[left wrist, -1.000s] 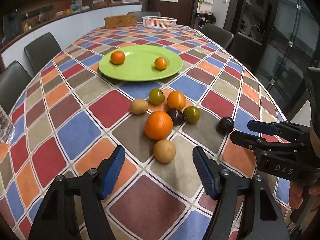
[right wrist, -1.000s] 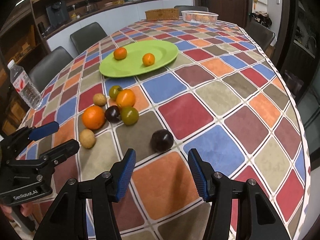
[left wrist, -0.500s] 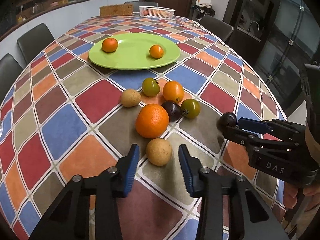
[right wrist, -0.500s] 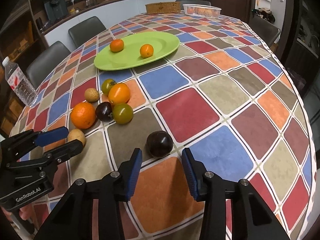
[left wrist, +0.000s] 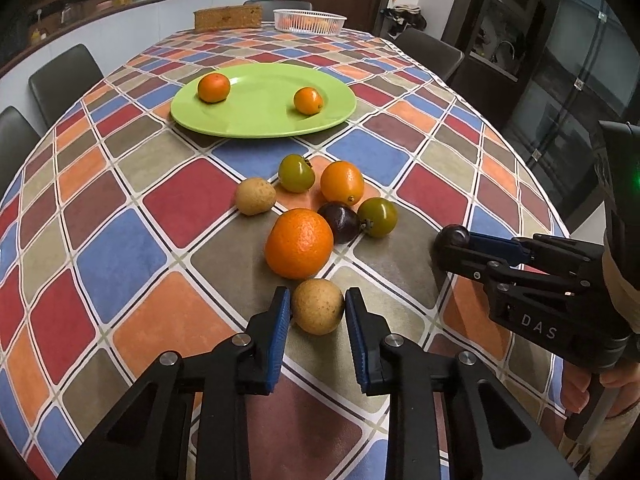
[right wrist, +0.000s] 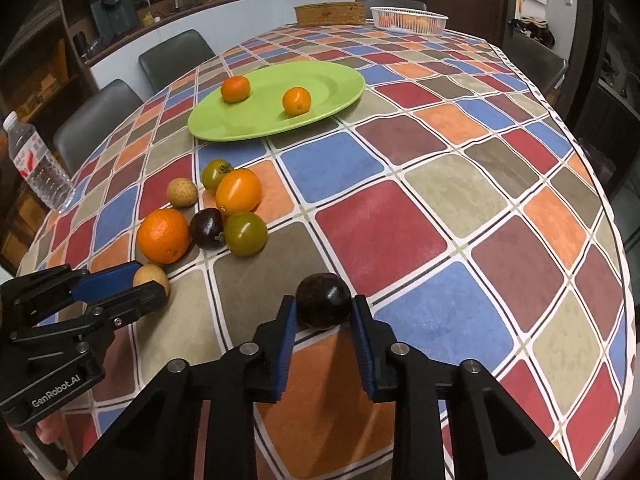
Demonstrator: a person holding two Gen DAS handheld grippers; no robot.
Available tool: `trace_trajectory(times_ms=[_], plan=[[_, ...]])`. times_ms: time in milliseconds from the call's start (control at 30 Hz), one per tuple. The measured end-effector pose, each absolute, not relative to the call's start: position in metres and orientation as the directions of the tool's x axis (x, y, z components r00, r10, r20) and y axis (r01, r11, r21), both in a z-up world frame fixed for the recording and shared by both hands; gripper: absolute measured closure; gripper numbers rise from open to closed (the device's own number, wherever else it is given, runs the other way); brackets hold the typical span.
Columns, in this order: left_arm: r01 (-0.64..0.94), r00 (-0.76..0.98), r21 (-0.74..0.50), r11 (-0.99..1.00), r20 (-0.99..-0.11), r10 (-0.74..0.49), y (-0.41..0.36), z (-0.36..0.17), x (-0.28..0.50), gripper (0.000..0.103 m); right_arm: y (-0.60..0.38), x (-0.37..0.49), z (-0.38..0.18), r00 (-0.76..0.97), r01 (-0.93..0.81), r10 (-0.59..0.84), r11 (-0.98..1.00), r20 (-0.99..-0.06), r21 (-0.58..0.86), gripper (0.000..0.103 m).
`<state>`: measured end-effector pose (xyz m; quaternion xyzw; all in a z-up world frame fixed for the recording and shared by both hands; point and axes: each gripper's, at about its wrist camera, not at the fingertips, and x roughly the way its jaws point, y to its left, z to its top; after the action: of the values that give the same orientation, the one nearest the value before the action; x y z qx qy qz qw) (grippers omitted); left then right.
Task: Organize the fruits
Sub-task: 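Grasp a brown round fruit with the left tool while the right tool grasps a dark plum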
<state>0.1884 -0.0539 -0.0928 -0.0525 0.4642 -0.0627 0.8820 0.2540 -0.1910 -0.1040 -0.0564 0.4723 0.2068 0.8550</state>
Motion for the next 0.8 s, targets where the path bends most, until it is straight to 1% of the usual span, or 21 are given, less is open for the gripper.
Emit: trace_trajectory(times_ms=[333, 800], plan=[[0.080, 0.590, -0.156, 0.985, -0.789, -0.173, -0.053, -0.078, 0.179, 0.075, -0.188, 0.242, -0.088, 0.485, -0.420, 0.323, 0.901, -0.813, 0.108, 0.075], [0.118, 0.689, -0.127, 0.985, -0.703, -0.173, -0.045, -0.029, 0.164, 0.075, -0.176, 0.222, -0.041, 0.553, -0.449, 0.375, 0.886, -0.744, 0.113, 0.075]])
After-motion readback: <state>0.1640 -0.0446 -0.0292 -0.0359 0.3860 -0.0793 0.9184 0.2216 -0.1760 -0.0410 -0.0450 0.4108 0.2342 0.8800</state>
